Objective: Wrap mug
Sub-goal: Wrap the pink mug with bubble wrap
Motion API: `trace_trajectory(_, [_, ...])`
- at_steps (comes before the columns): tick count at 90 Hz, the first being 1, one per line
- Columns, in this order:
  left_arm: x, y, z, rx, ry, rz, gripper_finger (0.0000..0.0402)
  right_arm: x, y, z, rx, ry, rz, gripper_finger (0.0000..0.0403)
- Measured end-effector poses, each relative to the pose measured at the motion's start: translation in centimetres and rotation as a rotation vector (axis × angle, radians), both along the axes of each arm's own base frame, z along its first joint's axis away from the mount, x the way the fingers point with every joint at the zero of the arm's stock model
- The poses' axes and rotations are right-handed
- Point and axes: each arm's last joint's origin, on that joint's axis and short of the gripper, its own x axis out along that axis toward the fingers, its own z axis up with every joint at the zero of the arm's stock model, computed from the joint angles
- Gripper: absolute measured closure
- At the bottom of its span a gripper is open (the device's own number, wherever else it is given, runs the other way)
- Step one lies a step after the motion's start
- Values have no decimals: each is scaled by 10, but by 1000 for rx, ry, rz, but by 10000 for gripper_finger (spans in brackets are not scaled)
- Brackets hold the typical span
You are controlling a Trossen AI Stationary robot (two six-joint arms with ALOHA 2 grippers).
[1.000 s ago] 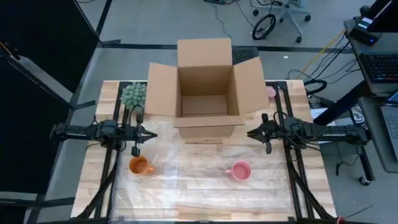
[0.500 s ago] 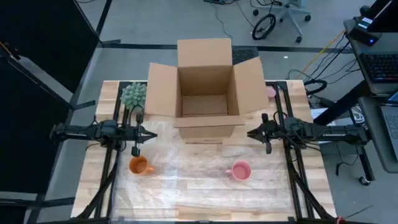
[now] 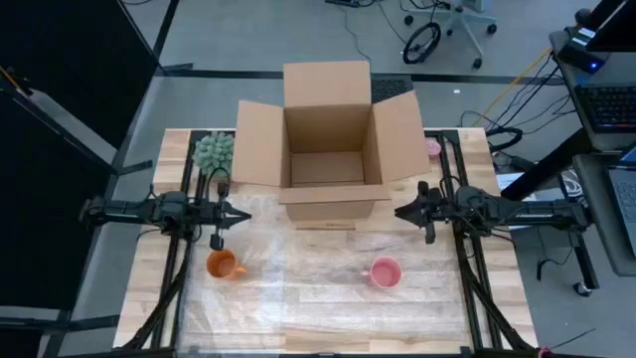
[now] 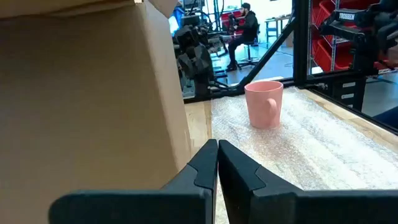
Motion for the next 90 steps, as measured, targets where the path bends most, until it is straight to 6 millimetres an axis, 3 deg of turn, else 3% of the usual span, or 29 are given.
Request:
trace_trajectory(12, [0,0,0,0,0,0,401,-7,7,47,17,-280,136,363])
trace_trajectory(20, [0,0,0,0,0,0,401,-14,13,82,5,-328,200,366])
trace_trajectory(28, [0,0,0,0,0,0,401,-18,18,107,-14,-163,260,374])
trace_trajectory(41, [0,0,0,0,0,0,401,-18,27,136,70,259,335,387])
trace_trajectory(54, [0,0,0,0,-1,0,401,-8,35,133,202,695,307,387])
trace_trajectory(68, [0,0,0,0,0,0,401,0,48,106,238,1115,241,348])
trace_trajectory(90, [0,0,0,0,-1,0,401,12,83,82,227,1378,140,229])
